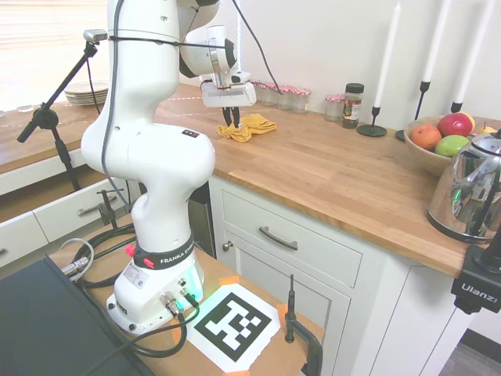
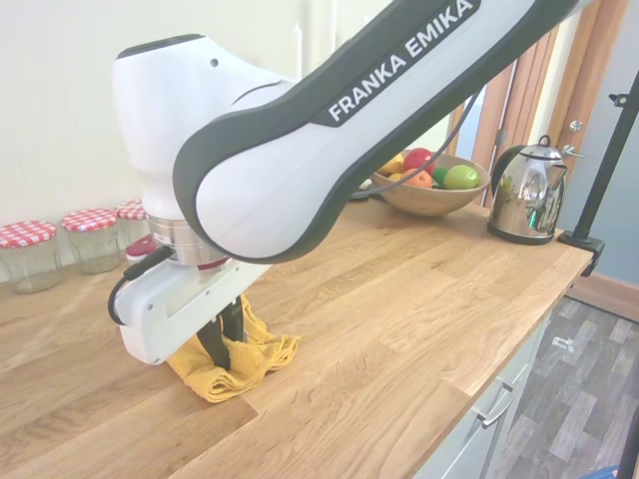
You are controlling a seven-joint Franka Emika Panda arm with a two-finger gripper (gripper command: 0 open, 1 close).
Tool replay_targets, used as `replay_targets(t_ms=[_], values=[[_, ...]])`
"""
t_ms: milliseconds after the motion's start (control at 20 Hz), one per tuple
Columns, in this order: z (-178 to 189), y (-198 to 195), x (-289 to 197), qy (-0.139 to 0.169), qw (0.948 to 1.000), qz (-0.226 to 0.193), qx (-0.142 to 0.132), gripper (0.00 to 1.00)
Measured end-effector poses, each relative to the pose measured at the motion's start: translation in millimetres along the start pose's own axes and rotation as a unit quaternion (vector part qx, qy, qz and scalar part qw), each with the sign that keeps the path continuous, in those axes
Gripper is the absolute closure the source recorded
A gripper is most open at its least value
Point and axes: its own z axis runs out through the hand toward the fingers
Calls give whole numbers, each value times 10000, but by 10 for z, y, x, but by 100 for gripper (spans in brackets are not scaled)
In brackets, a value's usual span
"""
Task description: Wipe the counter
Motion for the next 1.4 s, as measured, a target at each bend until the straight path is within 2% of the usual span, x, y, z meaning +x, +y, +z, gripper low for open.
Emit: replay_targets(t_ms=[950,1400], values=[[-5,79,152,-226,9991,343,42,0],[-110,86,121,-217,9990,364,139,0]])
